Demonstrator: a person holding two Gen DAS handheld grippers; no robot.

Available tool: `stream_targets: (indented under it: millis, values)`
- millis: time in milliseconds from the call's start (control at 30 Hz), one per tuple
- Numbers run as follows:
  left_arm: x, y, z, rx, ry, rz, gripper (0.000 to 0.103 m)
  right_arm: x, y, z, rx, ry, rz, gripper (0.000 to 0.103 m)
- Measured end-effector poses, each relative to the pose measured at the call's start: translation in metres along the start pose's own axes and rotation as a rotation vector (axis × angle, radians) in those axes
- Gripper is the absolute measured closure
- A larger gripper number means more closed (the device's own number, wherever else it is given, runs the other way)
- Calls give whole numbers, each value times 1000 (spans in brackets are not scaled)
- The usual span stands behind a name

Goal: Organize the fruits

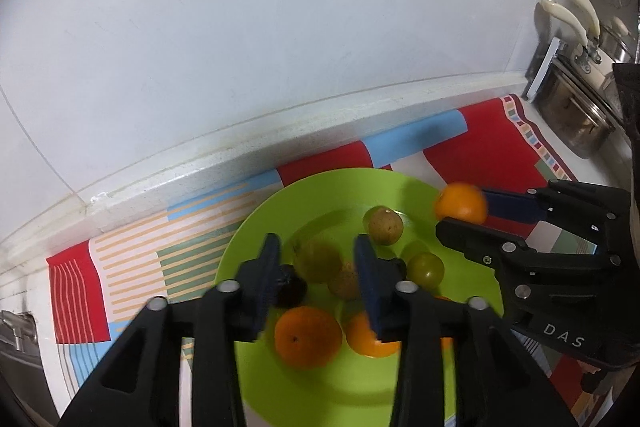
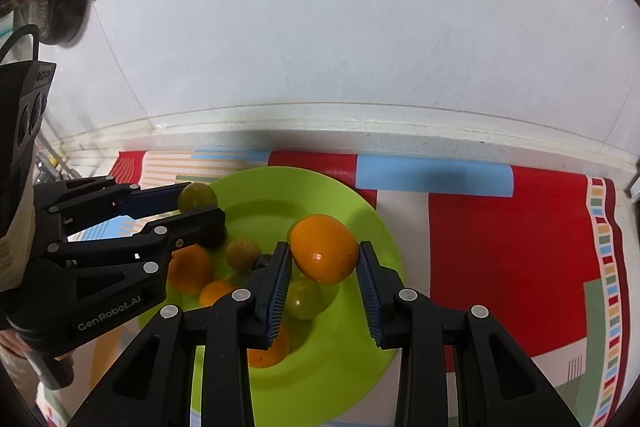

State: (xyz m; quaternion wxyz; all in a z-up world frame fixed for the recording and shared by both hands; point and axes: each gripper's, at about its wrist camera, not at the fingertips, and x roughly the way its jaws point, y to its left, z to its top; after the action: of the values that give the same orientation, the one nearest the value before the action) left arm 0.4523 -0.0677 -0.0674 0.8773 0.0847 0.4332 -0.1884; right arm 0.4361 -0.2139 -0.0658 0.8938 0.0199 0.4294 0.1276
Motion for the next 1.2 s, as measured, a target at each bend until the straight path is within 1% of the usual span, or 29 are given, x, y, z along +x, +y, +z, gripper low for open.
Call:
stream_targets:
  millis: [33, 67, 200, 267, 333, 467, 500, 567, 600, 633, 667, 733, 800, 867, 967, 1133, 1200]
  values:
    - [-1, 0, 0, 2, -4, 9, 59, 0, 0, 0, 1, -2, 2, 66]
    - [-5, 0, -1, 5, -9, 19, 59, -1, 0, 0, -1, -3, 4, 60]
    - [-25, 2, -10, -20, -43, 48, 58, -9, 0, -3, 2, -18, -15, 58]
    - [-36, 0, -15, -23, -58, 71, 52, -17, 1, -6, 4, -31, -17, 58]
    - [-53, -4, -22, -23, -97, 110, 50, -28, 5, -12, -5, -52, -44, 58]
    - [-81, -9, -32, -37, -147, 162, 41, -54, 14, -22, -29, -98, -70, 50]
    - [-90, -11, -35, -43, -164, 165, 39, -61, 16, -24, -36, -111, -73, 50]
    - [-108, -14, -42, -56, -190, 171, 32, -78, 20, -28, -42, -139, -82, 49]
    - [-116, -15, -45, -64, -202, 172, 32, -87, 21, -31, -40, -154, -85, 47]
    - [-122, -16, -48, -69, -211, 169, 32, -97, 24, -34, -39, -170, -91, 42]
    - [-133, -19, -53, -75, -225, 165, 30, -104, 26, -37, -41, -183, -97, 40]
    - [-146, -23, -60, -81, -242, 174, 26, -123, 32, -45, -51, -216, -115, 39]
    - [-163, -29, -70, -79, -267, 182, 24, -140, 36, -55, -50, -241, -125, 36]
    - [-173, -35, -78, -83, -278, 182, 20, -152, 38, -63, -47, -258, -126, 33]
    - [-191, -43, -95, -97, -292, 179, 18, -172, 42, -78, -38, -277, -134, 29]
    - [-216, -55, -119, -88, -313, 197, 13, -201, 47, -103, -25, -295, -150, 28]
    - [-225, -61, -129, -91, -315, 193, 13, -210, 49, -113, -22, -301, -160, 28]
